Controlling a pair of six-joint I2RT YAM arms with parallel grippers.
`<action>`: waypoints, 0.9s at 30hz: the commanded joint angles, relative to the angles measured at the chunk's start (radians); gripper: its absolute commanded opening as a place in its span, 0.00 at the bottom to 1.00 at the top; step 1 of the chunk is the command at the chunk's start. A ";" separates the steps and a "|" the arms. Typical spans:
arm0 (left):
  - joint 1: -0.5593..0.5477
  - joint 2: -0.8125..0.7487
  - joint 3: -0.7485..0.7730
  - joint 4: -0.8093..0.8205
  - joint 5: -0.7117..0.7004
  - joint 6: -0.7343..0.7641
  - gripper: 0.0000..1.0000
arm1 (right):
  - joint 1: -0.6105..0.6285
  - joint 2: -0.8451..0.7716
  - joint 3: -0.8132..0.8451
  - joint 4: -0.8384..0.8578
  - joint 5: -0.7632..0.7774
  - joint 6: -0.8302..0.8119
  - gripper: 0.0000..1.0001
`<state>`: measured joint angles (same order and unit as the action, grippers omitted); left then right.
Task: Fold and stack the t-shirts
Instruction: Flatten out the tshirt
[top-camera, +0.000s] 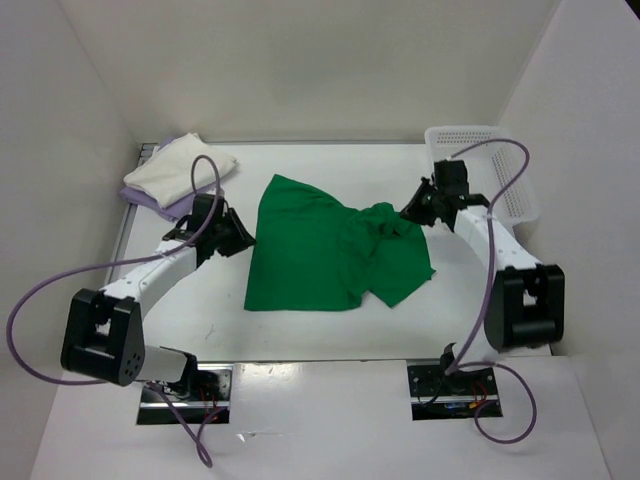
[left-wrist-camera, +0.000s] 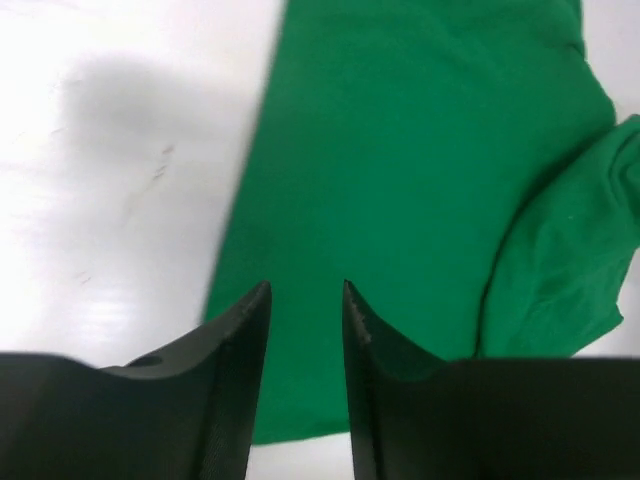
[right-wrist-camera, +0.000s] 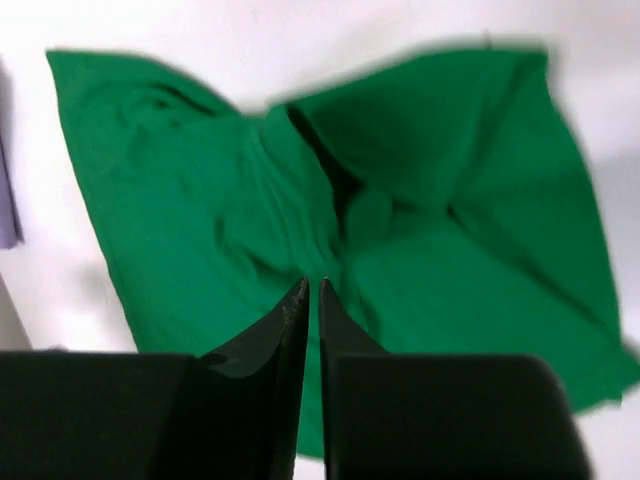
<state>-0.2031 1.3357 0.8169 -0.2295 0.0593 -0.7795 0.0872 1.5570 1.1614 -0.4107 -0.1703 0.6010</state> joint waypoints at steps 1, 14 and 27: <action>-0.060 0.118 0.043 0.024 0.045 0.034 0.37 | 0.006 -0.119 -0.150 0.050 0.012 0.031 0.10; -0.214 0.476 0.258 0.154 0.120 0.012 0.32 | 0.016 -0.072 -0.266 0.087 -0.084 0.052 0.00; 0.050 0.658 0.428 0.147 0.091 0.032 0.32 | 0.097 0.294 -0.062 0.263 -0.153 0.127 0.00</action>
<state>-0.1928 1.9553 1.1950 -0.0814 0.2001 -0.7666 0.1829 1.7901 1.0279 -0.2512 -0.3065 0.6983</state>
